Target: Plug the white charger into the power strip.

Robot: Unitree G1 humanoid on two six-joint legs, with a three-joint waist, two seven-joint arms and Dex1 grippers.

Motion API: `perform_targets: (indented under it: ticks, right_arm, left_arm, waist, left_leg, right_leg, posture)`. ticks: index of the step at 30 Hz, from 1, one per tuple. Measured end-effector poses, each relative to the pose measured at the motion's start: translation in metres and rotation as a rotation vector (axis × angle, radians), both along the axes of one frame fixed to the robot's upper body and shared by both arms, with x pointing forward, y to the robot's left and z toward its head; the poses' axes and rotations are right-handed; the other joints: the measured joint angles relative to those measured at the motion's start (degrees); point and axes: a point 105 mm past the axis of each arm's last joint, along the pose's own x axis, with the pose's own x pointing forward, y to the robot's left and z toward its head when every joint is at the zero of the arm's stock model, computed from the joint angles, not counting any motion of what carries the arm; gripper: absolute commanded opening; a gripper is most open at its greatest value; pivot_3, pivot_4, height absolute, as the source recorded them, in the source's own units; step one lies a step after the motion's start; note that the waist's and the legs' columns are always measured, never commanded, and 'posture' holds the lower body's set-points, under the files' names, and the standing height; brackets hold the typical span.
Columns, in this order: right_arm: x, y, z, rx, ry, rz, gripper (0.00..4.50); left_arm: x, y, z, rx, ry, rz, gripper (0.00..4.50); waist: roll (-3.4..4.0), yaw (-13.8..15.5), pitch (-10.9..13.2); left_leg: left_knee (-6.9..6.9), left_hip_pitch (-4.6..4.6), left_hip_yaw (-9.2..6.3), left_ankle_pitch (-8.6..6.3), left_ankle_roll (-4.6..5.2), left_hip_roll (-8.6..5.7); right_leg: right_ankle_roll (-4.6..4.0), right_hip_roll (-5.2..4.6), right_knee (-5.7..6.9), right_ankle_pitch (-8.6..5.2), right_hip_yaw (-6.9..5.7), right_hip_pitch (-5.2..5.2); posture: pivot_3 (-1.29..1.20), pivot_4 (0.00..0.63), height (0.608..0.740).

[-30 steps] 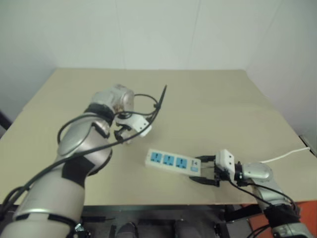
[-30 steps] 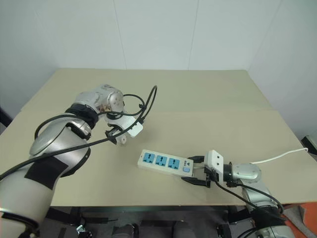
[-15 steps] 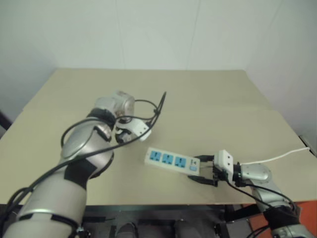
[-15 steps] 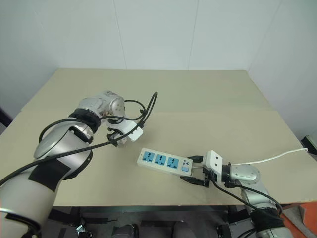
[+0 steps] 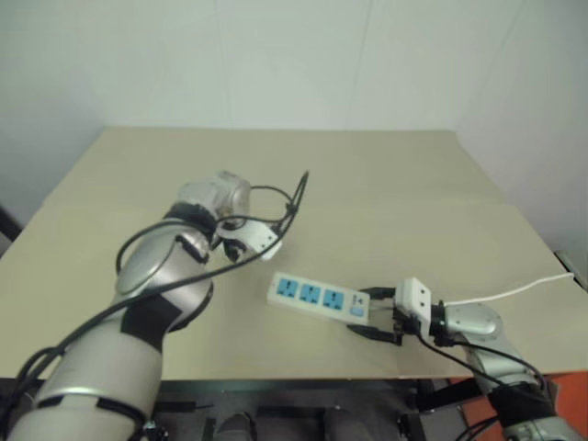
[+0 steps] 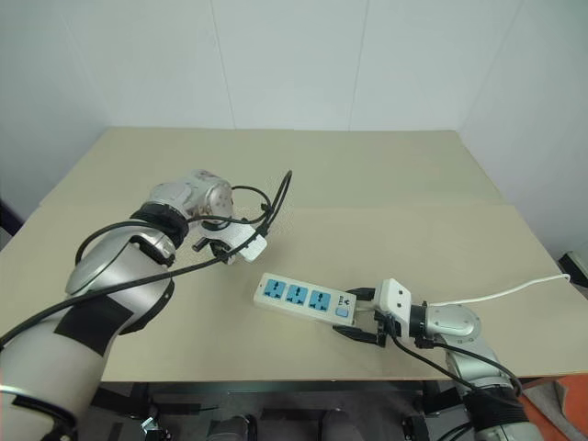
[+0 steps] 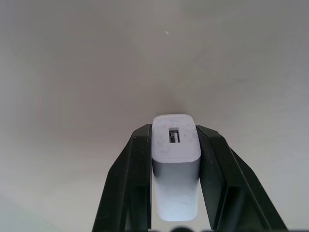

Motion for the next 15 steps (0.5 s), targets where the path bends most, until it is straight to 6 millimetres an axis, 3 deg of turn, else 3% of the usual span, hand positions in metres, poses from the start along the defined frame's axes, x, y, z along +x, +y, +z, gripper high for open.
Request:
perform_targets:
  ticks: [4, 10, 13, 15]
  right_arm:
    - [0.008, 0.002, 0.003, -0.013, 0.001, 0.016, 3.42]
    - [0.024, 0.006, 0.007, -0.022, 0.002, 0.067, 3.42]
    - [0.033, 0.017, 0.008, -0.026, 0.009, 0.111, 3.42]
    - [0.036, 0.023, 0.008, -0.026, 0.012, 0.138, 3.42]
  left_arm:
    - [-0.004, -0.015, 0.019, -0.217, 0.038, 0.006, 1.01]
    - [-0.016, -0.031, 0.095, -0.681, 0.075, -0.064, 1.01]
    - [-0.021, -0.033, 0.112, -0.968, 0.123, -0.068, 1.01]
    - [-0.024, -0.032, 0.110, -1.113, 0.193, -0.031, 1.01]
  waist:
    - [0.00, 0.0, 0.0]
    - [0.01, -0.1, 0.0]
    - [0.02, -0.3, 0.0]
    - [0.03, -0.3, 0.0]
  left_leg:
    - [0.02, -0.01, 0.00, 0.00, 0.00, 0.00]
    - [0.01, 0.00, 0.01, 0.00, 0.00, 0.01]
    - [0.07, 0.12, 0.00, 0.00, 0.00, 0.01]
    - [0.09, 0.15, -0.03, 0.00, 0.00, 0.01]
  right_leg:
    - [-0.01, 0.00, 0.05, 0.01, -0.02, -0.02]
    - [-0.01, -0.01, 0.07, 0.00, -0.02, -0.03]
    - [0.00, -0.01, 0.37, -0.02, 0.00, -0.03]
    - [-0.02, 0.00, 0.52, -0.04, -0.02, -0.05]
  posture:
    - [0.00, 0.150, 0.740]
    - [0.00, 0.150, 0.740]
    - [0.00, 0.150, 0.740]
    - [0.00, 0.150, 0.740]
